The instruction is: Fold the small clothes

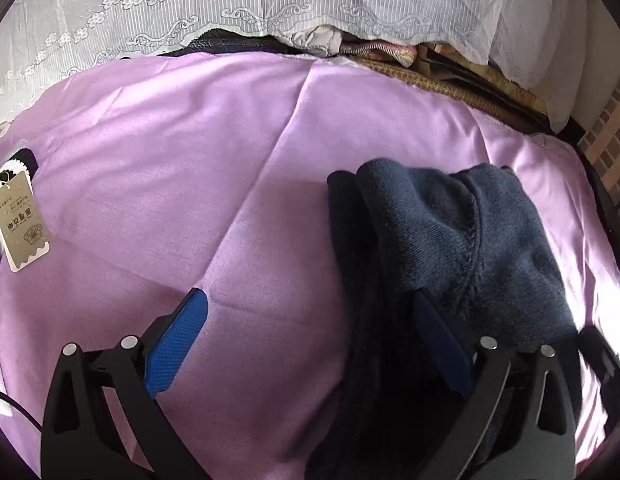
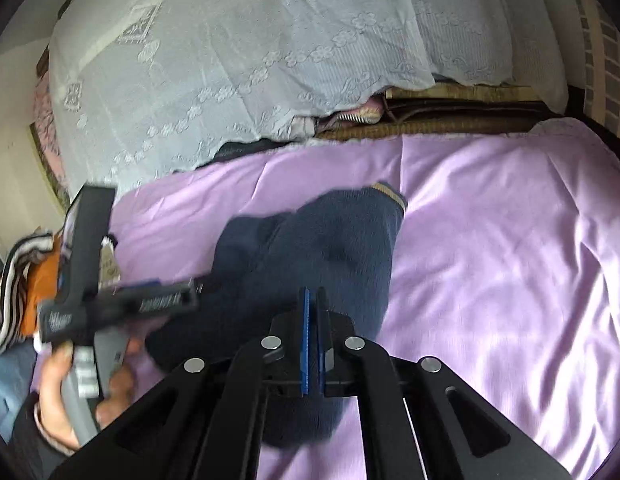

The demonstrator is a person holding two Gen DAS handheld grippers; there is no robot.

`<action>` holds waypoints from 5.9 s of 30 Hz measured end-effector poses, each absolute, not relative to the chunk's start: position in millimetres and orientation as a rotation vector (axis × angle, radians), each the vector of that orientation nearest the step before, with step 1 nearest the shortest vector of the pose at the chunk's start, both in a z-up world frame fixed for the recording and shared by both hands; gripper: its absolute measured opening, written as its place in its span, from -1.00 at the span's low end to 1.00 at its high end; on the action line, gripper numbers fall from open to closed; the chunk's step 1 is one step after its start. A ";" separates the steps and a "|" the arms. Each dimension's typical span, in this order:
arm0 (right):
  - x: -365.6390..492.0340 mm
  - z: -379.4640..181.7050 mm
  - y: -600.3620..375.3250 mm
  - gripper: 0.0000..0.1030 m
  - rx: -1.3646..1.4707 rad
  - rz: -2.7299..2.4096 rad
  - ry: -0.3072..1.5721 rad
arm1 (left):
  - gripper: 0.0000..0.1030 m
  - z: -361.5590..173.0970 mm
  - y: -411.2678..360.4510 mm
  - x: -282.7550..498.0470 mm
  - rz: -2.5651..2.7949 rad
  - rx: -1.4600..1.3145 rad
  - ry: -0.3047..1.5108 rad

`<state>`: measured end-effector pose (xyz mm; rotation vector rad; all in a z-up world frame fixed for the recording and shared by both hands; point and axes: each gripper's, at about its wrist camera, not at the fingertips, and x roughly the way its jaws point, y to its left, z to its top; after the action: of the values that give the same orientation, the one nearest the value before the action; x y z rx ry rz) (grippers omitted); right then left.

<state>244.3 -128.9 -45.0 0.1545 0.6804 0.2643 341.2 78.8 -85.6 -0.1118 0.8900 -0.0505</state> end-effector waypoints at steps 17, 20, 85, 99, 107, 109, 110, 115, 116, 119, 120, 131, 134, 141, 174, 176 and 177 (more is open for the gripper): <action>210.4 -57.7 -129.9 -0.92 0.135 0.260 0.672 | 0.92 -92.3 90.7 336.2 -0.073 -0.166 0.904; 221.5 -68.0 -134.5 -0.95 0.163 0.260 0.742 | 0.92 -94.3 83.7 335.9 -0.058 -0.120 0.897; 349.7 -96.4 -168.1 0.13 0.568 0.430 0.762 | 0.08 -87.0 39.7 322.8 -0.317 -0.077 0.817; 264.1 -44.7 -208.7 0.06 0.478 0.268 0.621 | -0.05 -53.9 -12.1 275.8 -0.385 0.036 0.722; 117.9 0.0 -319.7 0.03 0.473 -0.003 0.546 | -0.05 -23.0 -133.1 185.6 -0.684 0.180 0.670; 83.9 8.4 -342.0 0.03 0.465 -0.068 0.530 | -0.05 -16.2 -166.7 160.1 -0.760 0.215 0.656; 63.0 12.8 -355.8 0.03 0.462 -0.108 0.524 | -0.05 -14.0 -184.5 147.5 -0.796 0.232 0.651; -12.5 17.8 -411.0 0.02 0.469 -0.248 0.501 | -0.06 -12.5 -263.7 89.5 -0.937 0.336 0.636; -21.3 15.3 -420.4 0.02 0.471 -0.270 0.499 | -0.07 -15.2 -277.0 79.0 -0.949 0.363 0.628; -36.9 0.3 -449.6 -0.04 0.528 -0.308 0.493 | -0.32 -27.3 -314.2 57.4 -0.961 0.438 0.623; -36.8 -6.3 -454.9 -0.05 0.547 -0.299 0.508 | -0.35 -31.6 -323.5 52.6 -0.971 0.449 0.632; -51.3 -89.1 -525.6 0.21 0.664 -0.433 0.606 | 0.29 -81.6 -362.7 39.6 -0.934 0.499 0.670; -48.6 -80.4 -514.7 0.21 0.608 -0.448 0.611 | 0.57 -85.7 -352.8 54.6 -0.911 0.461 0.716; -80.0 -15.4 -462.7 0.40 0.393 -0.514 0.537 | 0.67 -74.4 -329.7 46.7 -0.894 0.388 0.718; -126.2 -28.5 -351.0 0.89 0.355 -0.536 0.677 | 0.91 -47.3 -253.8 7.3 -0.753 0.397 0.560; -127.2 -26.4 -351.4 0.89 0.357 -0.539 0.668 | 0.91 -46.3 -253.4 4.8 -0.751 0.397 0.540; -127.9 -25.0 -351.6 0.89 0.356 -0.541 0.664 | 0.91 -45.4 -252.4 3.3 -0.750 0.395 0.527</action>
<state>-127.9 -351.6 -25.0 0.3558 0.6644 -0.5408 3.3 -252.4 -45.4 0.3946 0.5266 -0.7504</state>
